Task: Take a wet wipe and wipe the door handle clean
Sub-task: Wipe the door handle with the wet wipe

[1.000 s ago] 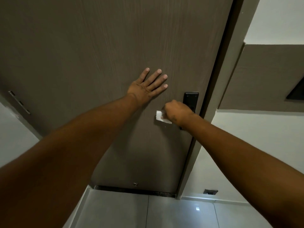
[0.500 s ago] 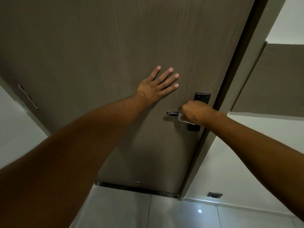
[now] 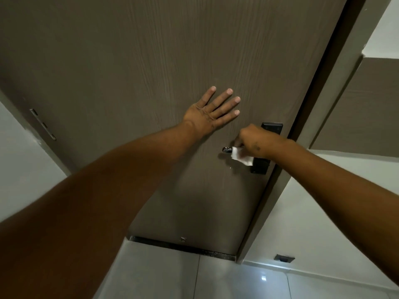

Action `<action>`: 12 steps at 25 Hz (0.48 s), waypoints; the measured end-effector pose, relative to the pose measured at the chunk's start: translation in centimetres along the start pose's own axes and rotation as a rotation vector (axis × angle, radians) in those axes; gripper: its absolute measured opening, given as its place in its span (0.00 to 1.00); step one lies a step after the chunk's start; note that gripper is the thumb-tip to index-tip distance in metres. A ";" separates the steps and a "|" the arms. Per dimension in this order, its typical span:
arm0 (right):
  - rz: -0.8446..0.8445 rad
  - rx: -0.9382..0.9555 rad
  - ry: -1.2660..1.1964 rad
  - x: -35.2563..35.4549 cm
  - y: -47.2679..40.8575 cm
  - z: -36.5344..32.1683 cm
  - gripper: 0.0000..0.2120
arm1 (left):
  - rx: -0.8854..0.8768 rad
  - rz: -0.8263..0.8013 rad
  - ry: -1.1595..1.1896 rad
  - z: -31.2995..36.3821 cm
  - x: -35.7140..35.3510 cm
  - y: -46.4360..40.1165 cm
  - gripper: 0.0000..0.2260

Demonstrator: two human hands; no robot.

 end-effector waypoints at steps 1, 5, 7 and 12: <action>0.021 0.019 -0.039 -0.1 -0.9 -1.1 0.11 | 0.011 -0.007 -0.006 0.1 0.1 0.0 0.49; 0.109 0.040 -0.019 -1.1 -3.2 -4.5 0.10 | 0.045 -0.060 0.023 0.1 0.5 0.0 0.54; 0.205 0.108 0.052 -1.6 -1.8 -4.3 0.09 | 0.052 -0.070 0.032 0.0 0.3 -0.1 0.53; 0.654 0.143 0.153 -5.4 4.2 1.9 0.13 | 0.046 -0.074 0.017 0.0 -0.3 -0.2 0.46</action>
Point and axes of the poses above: each hand's wrist, its own y-axis away from the middle knuckle, its own x-axis out of the back of the hand, z = x × y, the point moved 2 cm from there along -y, towards the middle knuckle, and after that the axes turned 2 degrees about y, right-handed, at the moved point
